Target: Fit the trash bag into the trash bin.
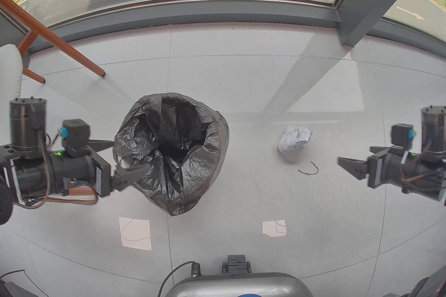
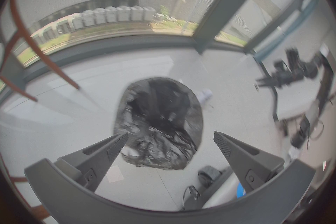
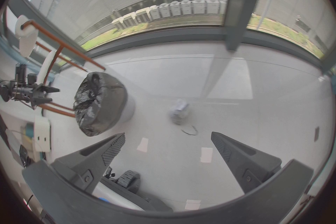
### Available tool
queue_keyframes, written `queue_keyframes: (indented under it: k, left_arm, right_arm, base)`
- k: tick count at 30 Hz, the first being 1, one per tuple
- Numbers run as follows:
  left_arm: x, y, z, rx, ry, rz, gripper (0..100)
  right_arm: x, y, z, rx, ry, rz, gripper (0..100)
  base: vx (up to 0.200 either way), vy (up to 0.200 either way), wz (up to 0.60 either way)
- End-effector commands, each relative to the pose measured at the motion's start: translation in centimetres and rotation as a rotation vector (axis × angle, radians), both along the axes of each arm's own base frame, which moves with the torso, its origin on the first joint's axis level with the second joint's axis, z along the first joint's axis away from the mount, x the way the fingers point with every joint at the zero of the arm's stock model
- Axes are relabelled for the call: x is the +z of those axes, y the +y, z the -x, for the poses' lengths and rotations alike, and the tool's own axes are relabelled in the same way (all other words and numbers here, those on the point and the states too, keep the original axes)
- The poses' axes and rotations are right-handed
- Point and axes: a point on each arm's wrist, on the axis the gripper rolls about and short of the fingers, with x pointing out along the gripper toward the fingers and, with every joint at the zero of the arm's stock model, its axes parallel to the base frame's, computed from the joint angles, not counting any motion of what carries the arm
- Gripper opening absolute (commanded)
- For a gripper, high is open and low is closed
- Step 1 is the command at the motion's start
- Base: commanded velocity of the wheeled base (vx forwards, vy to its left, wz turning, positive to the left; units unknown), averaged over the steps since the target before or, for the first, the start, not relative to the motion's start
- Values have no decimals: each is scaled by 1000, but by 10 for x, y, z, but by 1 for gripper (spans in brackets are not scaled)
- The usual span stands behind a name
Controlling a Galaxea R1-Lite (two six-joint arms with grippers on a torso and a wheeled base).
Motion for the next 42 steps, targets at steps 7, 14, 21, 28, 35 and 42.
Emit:
queue_keyframes:
  k: [7, 14, 21, 28, 35, 42]
  left_arm:
    - [20, 39, 80, 179, -176, 138, 100]
    - [27, 37, 79, 154, -198, 144, 100]
    - [18, 34, 57, 158, -133, 135, 100]
    - [17, 32, 40, 159, -153, 131, 100]
    - [12, 33, 42, 166, -138, 127, 100]
    - [15, 32, 41, 174, -150, 127, 100]
  right_arm:
    - [-18, -51, 75, -205, -81, -35, 100]
    - [-21, -38, 8, -185, 71, 2, 100]
    - [-37, -4, -90, -100, 172, 21, 100]
    - [-64, 34, -150, -41, 205, 36, 100]
    - [-73, 60, -202, -31, 165, 3, 100]
    - [-79, 62, -238, -122, 204, -28, 100]
  base:
    - [0, 0, 0]
    - [0, 0, 0]
    - [0, 0, 0]
    - [0, 0, 0]
    - [0, 0, 0]
    - [0, 0, 0]
